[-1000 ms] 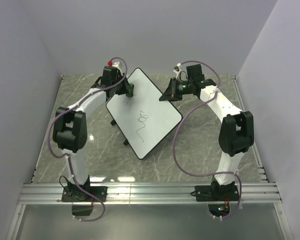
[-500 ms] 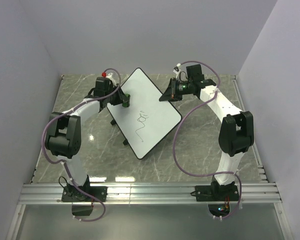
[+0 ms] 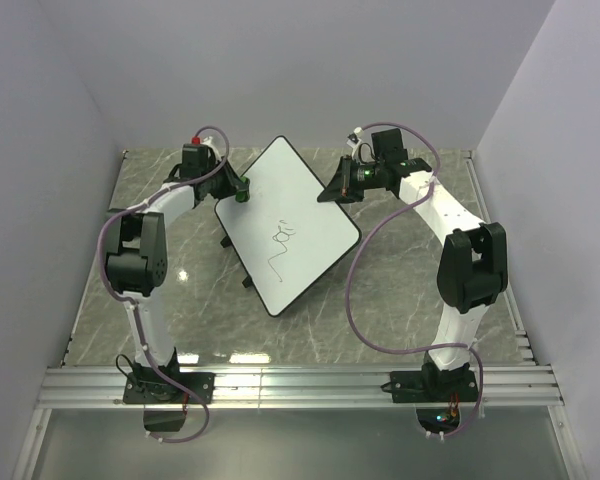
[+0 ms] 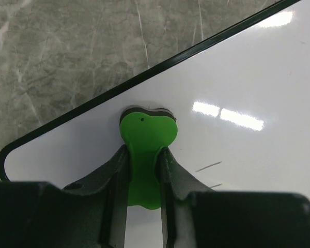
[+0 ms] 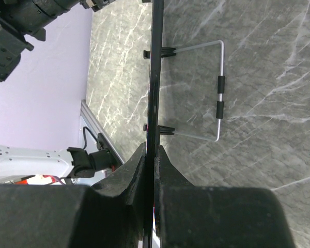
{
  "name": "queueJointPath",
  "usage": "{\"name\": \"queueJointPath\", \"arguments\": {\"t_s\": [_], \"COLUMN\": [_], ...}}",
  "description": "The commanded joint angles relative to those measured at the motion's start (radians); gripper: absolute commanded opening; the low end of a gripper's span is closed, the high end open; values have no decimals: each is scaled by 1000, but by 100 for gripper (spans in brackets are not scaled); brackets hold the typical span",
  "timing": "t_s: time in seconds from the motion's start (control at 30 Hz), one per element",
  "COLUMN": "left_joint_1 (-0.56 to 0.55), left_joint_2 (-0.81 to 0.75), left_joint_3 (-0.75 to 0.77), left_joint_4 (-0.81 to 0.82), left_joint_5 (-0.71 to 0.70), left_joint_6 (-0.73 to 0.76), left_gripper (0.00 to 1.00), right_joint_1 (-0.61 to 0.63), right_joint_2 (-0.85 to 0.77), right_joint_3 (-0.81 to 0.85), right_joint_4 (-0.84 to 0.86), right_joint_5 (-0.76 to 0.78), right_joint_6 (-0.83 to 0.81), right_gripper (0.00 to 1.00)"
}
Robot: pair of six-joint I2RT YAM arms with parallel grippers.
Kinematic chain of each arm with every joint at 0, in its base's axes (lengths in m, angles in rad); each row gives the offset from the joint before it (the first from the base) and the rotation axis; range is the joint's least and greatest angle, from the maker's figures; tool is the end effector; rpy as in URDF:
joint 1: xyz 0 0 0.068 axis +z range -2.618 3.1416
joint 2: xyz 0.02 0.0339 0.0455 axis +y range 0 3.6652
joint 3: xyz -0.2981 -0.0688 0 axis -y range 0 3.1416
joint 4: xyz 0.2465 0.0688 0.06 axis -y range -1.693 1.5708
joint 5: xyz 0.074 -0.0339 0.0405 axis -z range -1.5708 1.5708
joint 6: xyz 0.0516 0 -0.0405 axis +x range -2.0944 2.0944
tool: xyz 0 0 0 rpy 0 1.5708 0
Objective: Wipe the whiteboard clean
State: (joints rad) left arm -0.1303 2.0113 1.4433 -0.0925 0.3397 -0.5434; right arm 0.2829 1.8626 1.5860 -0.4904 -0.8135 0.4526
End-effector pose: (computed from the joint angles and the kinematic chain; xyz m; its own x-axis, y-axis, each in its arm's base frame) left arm 0.4777 -0.0799 0.2259 -0.7189 -0.3975 -0.5702 0.0136 0.8122 -0.5833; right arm 0.4102 0.1583 0.3134 -0.9029 0.0504 -0.4270 -0.3329 0.5466 0.7684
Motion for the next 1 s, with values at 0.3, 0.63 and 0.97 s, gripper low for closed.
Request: {"name": "queueJointPath", "arguments": {"t_s": [0.3, 0.63, 0.97], "left_joint_1": [-196, -337, -564], "left_joint_2": [0, -84, -293], "left_joint_3": [20, -110, -367], "left_joint_4": [-186, -216, -174], "left_joint_5": [105, 110, 108], "left_joint_6": [152, 139, 53], "left_gripper": [0, 0, 0], "right_joint_1": [88, 94, 94], "right_joint_2": [6, 7, 3], "right_joint_3": [23, 42, 9], "right_joint_4": [7, 1, 79], "right_joint_5": [-110, -84, -75], "right_joint_6": [-74, -72, -23], "right_gripper": [0, 0, 0]}}
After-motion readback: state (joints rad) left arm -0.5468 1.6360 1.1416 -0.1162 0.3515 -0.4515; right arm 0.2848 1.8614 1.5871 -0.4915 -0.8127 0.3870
